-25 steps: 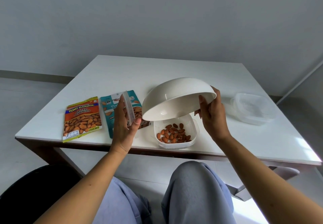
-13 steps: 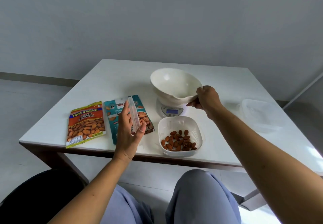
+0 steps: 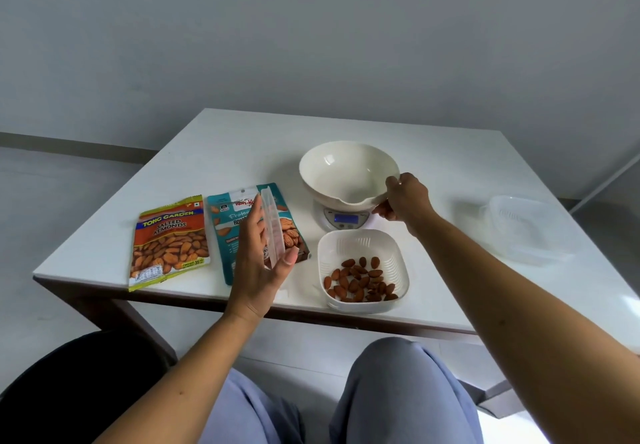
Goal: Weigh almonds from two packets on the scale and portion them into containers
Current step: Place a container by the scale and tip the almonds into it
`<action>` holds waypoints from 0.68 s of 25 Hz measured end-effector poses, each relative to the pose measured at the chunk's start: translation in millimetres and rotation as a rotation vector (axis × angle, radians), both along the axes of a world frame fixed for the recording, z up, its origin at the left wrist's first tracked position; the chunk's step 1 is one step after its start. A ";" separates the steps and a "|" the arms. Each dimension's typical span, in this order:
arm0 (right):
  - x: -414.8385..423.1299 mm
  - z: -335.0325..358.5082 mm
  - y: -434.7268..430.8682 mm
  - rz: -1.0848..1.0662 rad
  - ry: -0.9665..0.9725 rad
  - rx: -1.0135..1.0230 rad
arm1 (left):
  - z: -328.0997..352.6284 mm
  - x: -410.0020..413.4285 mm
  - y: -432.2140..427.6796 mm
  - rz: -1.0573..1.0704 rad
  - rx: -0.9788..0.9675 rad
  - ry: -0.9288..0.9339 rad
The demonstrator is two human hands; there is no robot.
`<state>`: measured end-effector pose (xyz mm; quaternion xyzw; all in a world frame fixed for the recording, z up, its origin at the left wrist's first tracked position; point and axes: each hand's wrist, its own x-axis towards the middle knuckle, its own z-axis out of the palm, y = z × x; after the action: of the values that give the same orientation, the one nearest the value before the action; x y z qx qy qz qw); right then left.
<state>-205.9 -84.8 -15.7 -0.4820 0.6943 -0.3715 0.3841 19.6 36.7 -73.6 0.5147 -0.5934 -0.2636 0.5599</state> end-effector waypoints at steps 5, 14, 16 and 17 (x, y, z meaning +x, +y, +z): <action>-18.9 -16.3 45.3 -0.057 -0.009 -0.119 | -0.2 -2.1 0.2 -0.085 0.022 -0.034; -36.2 -51.1 125.4 0.037 0.059 -0.274 | 38.2 -40.6 3.8 -0.356 0.047 -0.780; -35.3 -52.6 126.4 0.060 0.115 -0.289 | 43.7 -53.5 4.0 -0.346 0.098 -0.963; -35.4 -53.1 126.7 0.069 0.128 -0.292 | 44.5 -59.0 3.6 -0.336 0.108 -1.029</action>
<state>-241.2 42.0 -68.8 -0.5788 0.6391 -0.4236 0.2775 -39.4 40.3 -29.1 0.5035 -0.8505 -0.0937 0.1199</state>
